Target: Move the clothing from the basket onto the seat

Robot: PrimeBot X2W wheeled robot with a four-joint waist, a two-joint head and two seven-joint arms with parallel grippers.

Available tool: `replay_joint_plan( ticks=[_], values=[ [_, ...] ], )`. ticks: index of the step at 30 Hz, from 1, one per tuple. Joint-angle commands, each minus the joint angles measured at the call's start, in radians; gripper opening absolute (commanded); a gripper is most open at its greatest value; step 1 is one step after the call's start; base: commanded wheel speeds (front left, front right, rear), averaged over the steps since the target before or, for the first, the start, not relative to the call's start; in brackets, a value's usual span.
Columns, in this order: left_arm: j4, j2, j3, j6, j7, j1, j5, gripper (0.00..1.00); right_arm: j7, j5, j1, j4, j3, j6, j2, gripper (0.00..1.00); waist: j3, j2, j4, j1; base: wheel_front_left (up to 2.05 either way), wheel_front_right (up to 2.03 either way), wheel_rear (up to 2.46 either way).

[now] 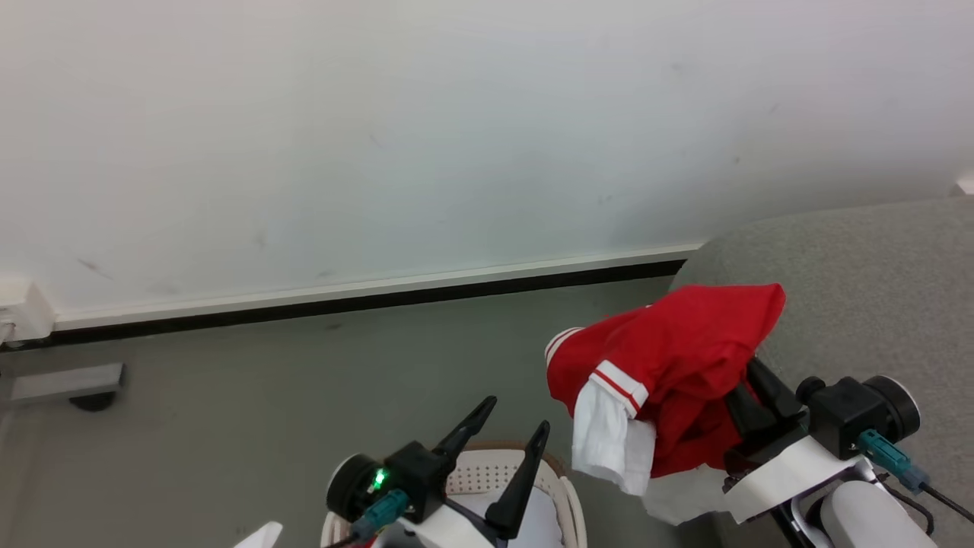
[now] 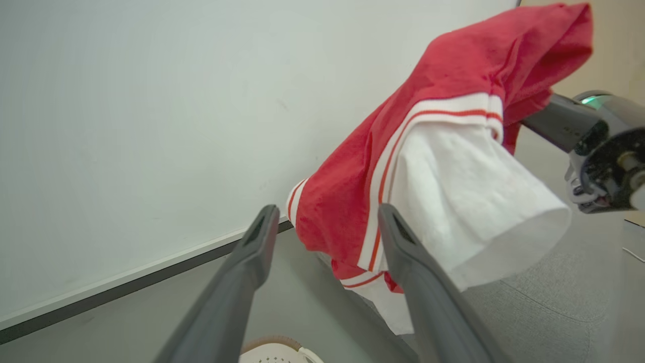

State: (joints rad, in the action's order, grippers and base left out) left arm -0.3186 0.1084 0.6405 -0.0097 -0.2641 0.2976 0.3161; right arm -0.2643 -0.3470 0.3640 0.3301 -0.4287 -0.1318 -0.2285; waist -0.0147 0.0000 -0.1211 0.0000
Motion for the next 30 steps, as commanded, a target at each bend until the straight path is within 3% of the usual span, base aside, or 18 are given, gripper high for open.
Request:
replay_joint_plan(
  ticks=[1,10,16,24,30],
  values=[
    [0.001,-0.003,0.0,-0.005,0.0,-0.008,-0.01,1.0,0.0,0.008,0.002,-0.006,0.008,0.002,-0.012,0.0,0.015,0.0,-0.032,0.0,0.0,0.0,0.0],
    [0.0,-0.027,0.026,-0.032,0.0,0.004,-0.033,1.0,0.0,0.012,-0.023,-0.04,0.075,0.002,-0.049,0.0,0.057,0.0,-0.139,0.0,0.0,0.0,0.0],
    [-0.009,-0.042,0.065,-0.053,0.0,0.046,-0.046,1.0,0.0,0.013,-0.028,-0.072,0.135,0.002,-0.062,0.0,0.116,0.0,-0.172,0.0,0.0,0.0,0.0],
    [-0.018,-0.05,0.107,-0.073,-0.001,0.141,-0.076,1.0,0.0,-0.023,0.037,-0.082,0.212,0.002,-0.068,0.0,0.238,0.0,-0.139,0.0,0.0,0.0,0.0],
    [-0.033,-0.053,0.12,-0.086,-0.001,0.228,-0.094,1.0,0.017,-0.063,0.228,0.003,0.238,0.002,-0.136,0.0,0.354,0.0,-0.091,0.0,0.0,0.0,0.0]
  ],
)
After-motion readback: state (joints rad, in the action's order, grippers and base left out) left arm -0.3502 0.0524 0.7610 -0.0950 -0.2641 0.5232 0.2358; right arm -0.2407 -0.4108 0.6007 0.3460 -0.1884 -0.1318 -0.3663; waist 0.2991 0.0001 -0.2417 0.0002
